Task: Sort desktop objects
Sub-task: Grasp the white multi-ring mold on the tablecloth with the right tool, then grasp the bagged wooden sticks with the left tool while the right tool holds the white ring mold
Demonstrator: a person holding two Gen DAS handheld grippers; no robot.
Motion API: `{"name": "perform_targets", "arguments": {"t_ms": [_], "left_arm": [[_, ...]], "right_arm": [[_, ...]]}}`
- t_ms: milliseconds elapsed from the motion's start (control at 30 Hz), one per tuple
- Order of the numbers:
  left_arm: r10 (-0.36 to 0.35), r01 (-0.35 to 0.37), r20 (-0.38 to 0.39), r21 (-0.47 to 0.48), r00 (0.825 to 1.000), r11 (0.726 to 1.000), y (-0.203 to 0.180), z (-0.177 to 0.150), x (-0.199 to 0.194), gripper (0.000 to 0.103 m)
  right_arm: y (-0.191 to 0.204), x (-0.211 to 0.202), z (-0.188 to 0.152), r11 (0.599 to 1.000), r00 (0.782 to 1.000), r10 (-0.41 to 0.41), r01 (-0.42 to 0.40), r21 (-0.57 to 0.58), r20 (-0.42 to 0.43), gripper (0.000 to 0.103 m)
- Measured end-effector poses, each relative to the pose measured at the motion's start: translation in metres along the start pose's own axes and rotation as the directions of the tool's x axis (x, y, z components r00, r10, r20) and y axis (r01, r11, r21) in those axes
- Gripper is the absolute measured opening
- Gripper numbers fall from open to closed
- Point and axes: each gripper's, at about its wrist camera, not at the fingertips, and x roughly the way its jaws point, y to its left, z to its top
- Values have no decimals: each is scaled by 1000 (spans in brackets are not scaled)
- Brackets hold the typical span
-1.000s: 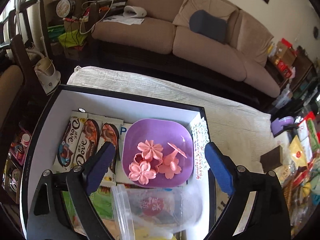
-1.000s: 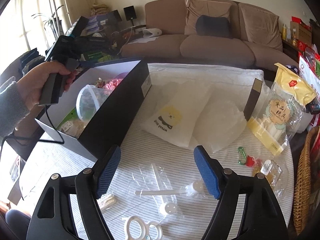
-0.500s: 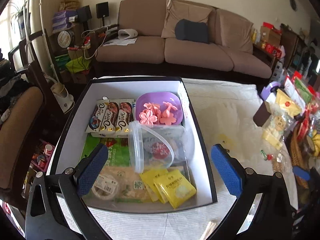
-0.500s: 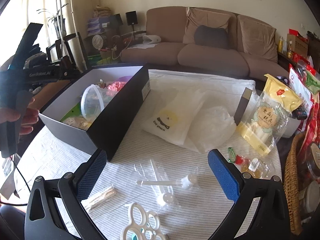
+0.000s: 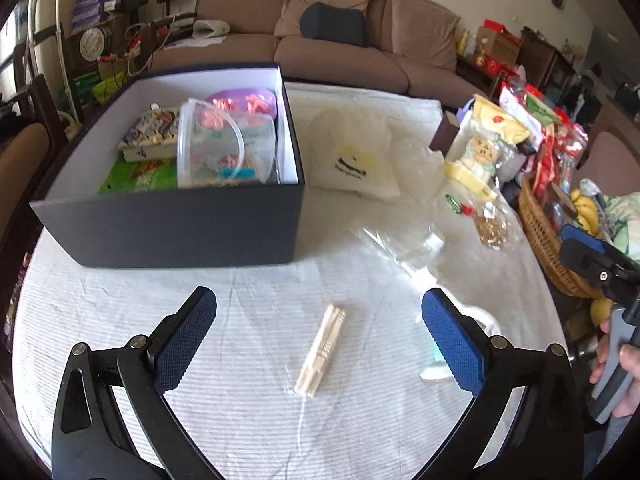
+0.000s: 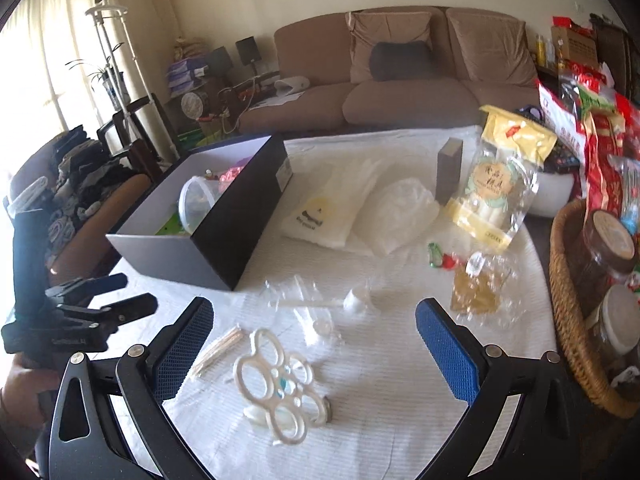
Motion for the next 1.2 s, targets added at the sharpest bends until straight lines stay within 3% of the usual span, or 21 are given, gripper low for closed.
{"name": "perform_targets", "arguments": {"t_ms": [167,333,400,467,600,633,767,967,1100,1200], "left_arm": [[-19,20,-63,6,998,1000,-2,-38,20,103],[-31,34,-98,26,995,999,3,-53,30,103],[-47,50,-111,25,993,998,7,-58,32,103],[-64,67,-143,18,988,998,10,-63,37,103],[-74,80,-177,30,981,996,9,-68,46,103],[-74,82,-182,34,980,996,7,-67,48,103],[-98,105,-200,22,975,994,7,-66,54,101],[-101,101,-224,-10,969,995,15,-63,65,71],[-49,59,-229,37,972,998,12,-66,69,40],[-40,53,-226,52,973,997,10,-67,69,35]], "right_arm": [[13,8,-34,996,993,65,-71,-55,-101,103],[35,26,-52,987,985,86,-104,-120,-152,100],[35,34,-55,988,982,84,-104,-114,-170,87],[33,44,-57,990,979,78,-99,-104,-191,59],[28,64,-59,993,972,41,-65,-95,-232,34],[26,67,-59,994,973,34,-56,-89,-229,16],[17,60,-49,998,986,20,-29,-51,-168,9],[1,36,-28,1000,998,1,-2,-11,-70,8],[-12,30,-23,1000,998,-10,11,22,-56,8],[-22,35,-25,998,996,5,1,69,-86,11]]}}
